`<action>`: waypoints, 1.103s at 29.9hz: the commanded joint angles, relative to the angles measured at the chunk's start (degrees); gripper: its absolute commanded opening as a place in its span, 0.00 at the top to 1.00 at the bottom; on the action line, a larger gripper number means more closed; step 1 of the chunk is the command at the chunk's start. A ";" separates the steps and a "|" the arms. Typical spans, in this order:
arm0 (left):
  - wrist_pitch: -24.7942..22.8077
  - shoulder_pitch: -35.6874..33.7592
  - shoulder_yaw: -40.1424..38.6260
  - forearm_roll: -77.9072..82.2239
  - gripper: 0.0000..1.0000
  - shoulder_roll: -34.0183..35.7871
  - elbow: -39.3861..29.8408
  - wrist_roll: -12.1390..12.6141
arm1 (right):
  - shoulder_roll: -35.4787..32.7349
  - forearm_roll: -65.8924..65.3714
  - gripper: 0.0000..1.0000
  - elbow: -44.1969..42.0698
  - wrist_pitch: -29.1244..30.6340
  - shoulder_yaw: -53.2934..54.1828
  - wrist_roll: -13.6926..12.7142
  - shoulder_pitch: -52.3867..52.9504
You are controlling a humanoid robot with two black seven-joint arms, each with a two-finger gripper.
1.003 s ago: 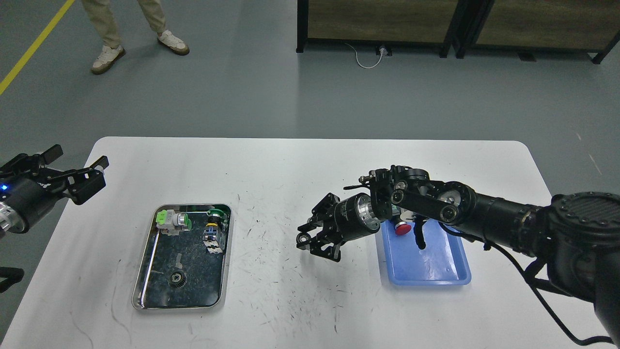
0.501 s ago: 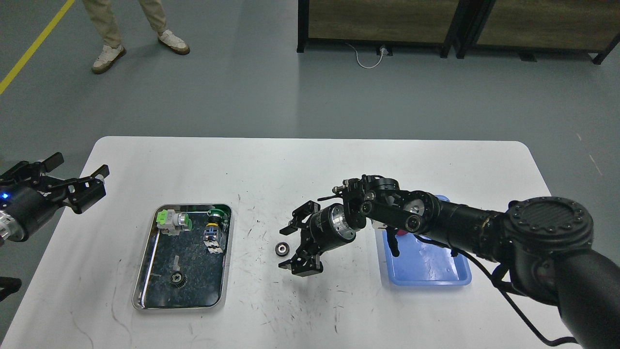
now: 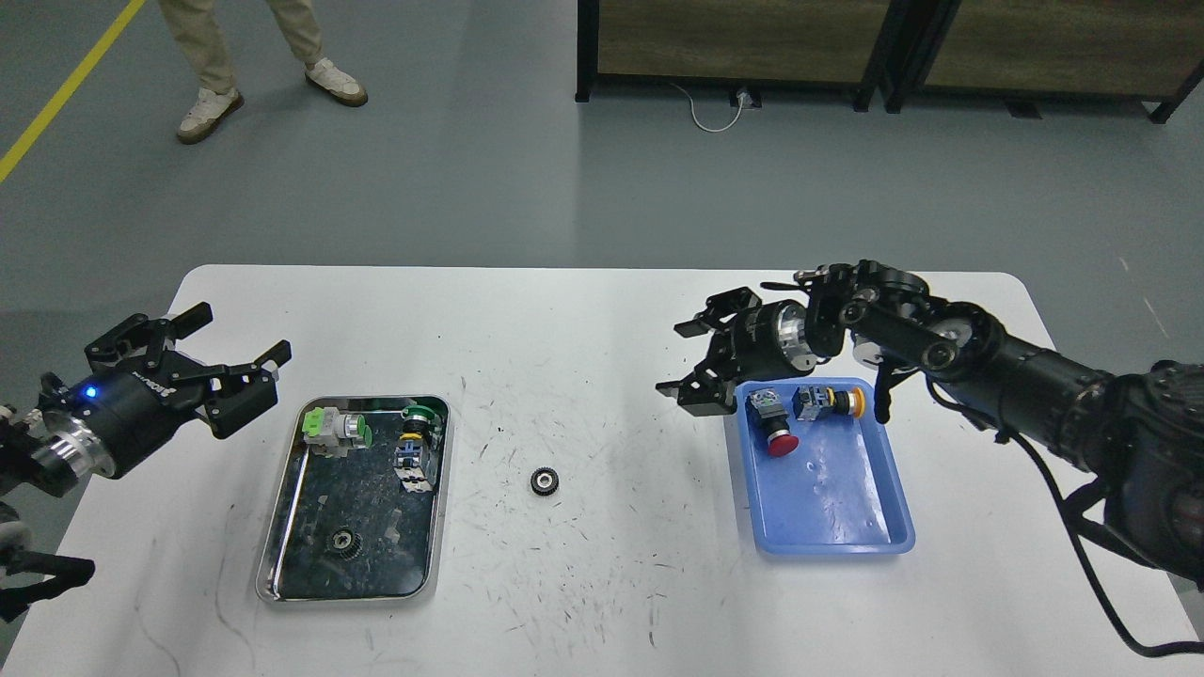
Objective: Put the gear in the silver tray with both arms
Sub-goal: 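Withdraw the right gripper and reach the left gripper to the gear, then grasp the second black gear with the left gripper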
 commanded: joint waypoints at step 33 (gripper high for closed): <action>4.94 -2.62 14.84 11.11 0.02 -39.31 24.97 0.57 | -21.45 7.64 0.16 0.49 0.00 14.83 -0.09 -2.99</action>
